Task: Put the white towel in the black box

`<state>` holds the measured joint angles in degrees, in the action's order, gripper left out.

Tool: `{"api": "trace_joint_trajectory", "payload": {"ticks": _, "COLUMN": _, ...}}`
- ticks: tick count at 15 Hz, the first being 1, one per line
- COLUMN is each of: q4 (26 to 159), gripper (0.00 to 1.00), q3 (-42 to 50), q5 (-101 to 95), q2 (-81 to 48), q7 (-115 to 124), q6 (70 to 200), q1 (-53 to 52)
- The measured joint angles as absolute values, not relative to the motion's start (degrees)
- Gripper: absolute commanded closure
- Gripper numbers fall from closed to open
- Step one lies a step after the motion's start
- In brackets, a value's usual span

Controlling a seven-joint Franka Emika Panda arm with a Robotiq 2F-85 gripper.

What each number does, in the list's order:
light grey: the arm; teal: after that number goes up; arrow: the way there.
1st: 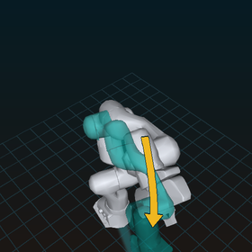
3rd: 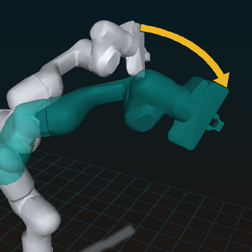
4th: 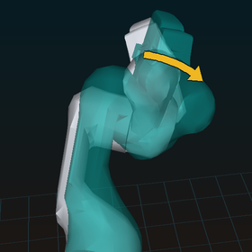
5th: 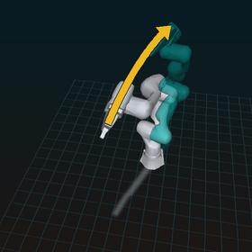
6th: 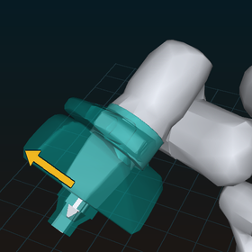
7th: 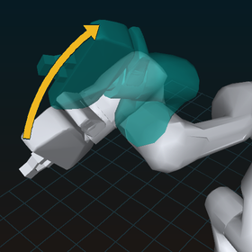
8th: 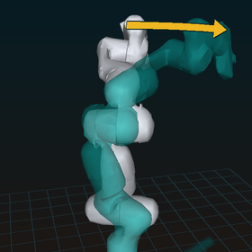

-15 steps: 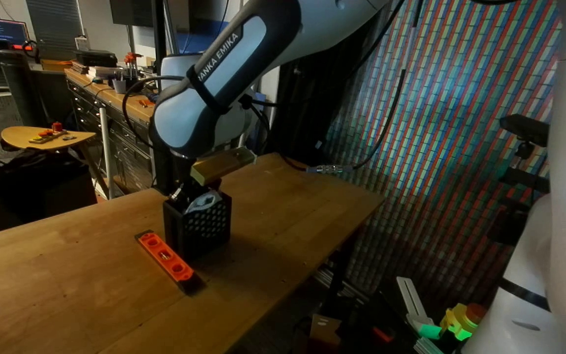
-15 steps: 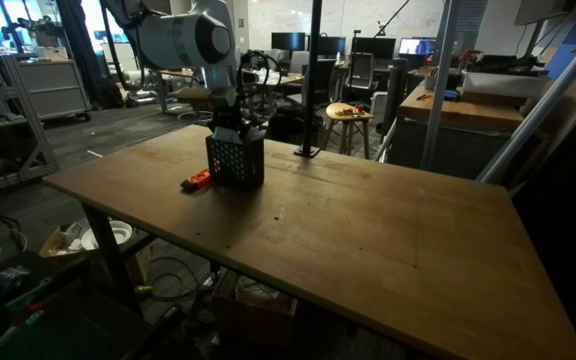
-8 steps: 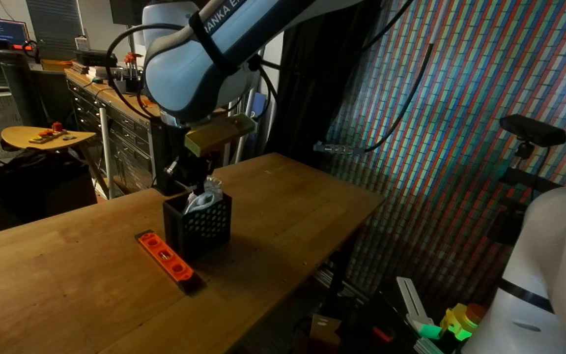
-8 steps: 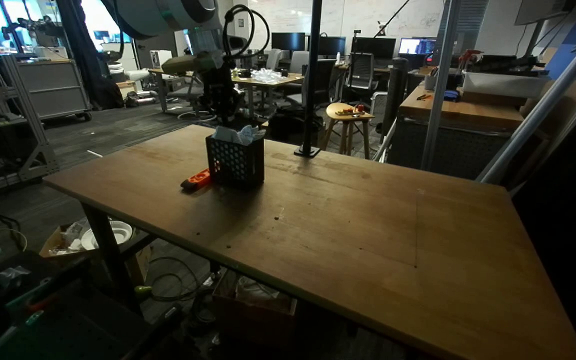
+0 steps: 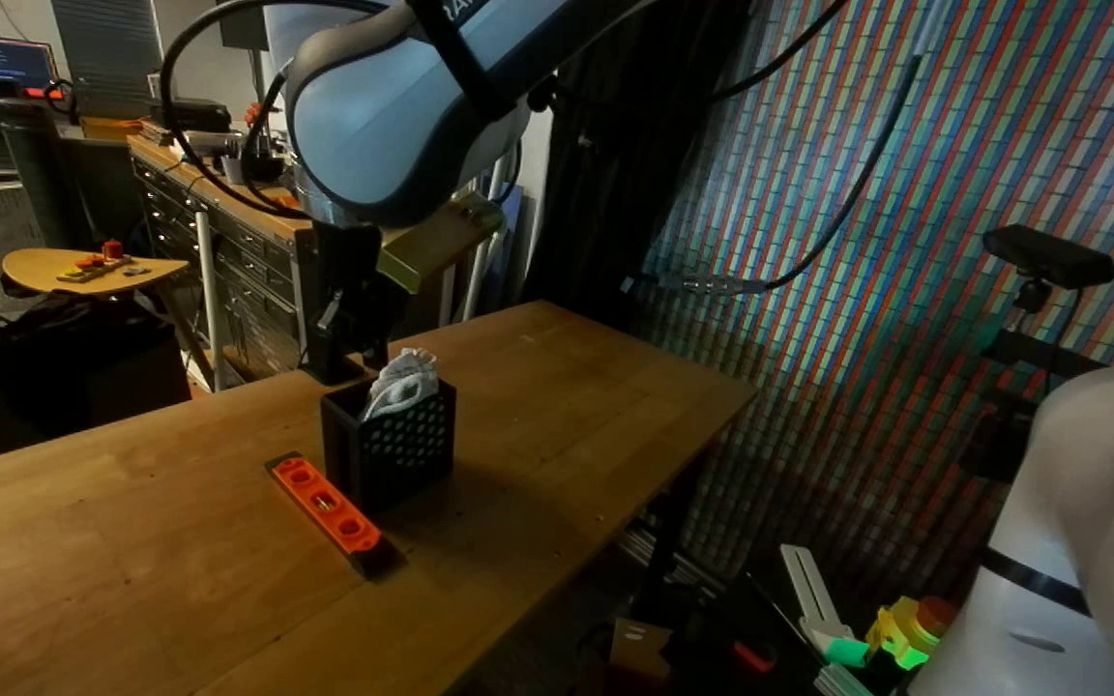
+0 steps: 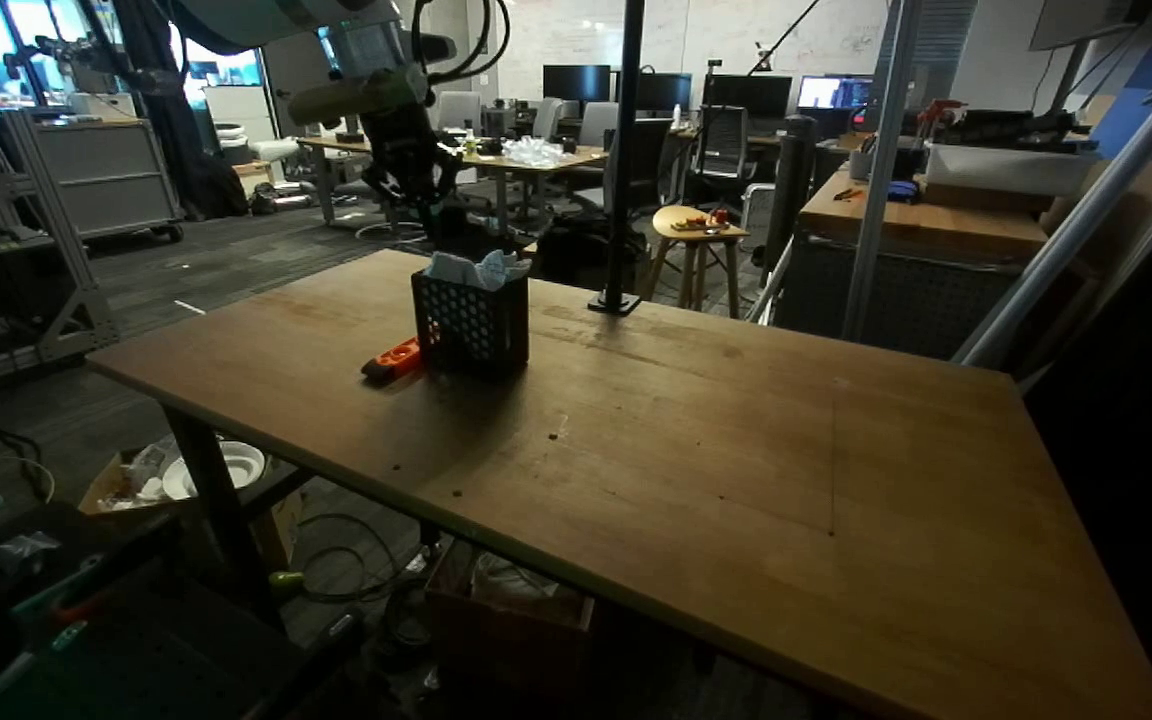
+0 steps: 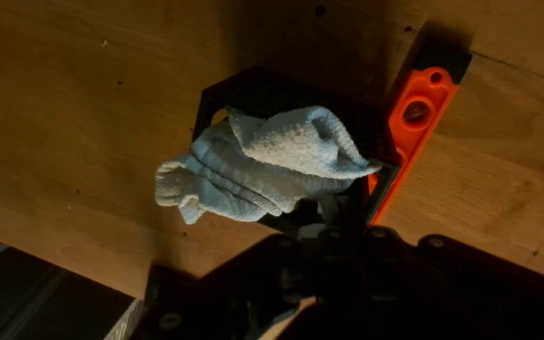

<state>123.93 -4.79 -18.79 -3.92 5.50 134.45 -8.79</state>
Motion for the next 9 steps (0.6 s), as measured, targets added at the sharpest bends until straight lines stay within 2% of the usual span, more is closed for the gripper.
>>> {"api": "trace_joint_trajectory", "payload": {"ticks": 9, "q4": 134.92, "gripper": 0.92, "q3": -7.78, "q5": -18.82, "q2": 2.27, "q7": -16.11, "q6": 143.02, "q1": -8.87}}
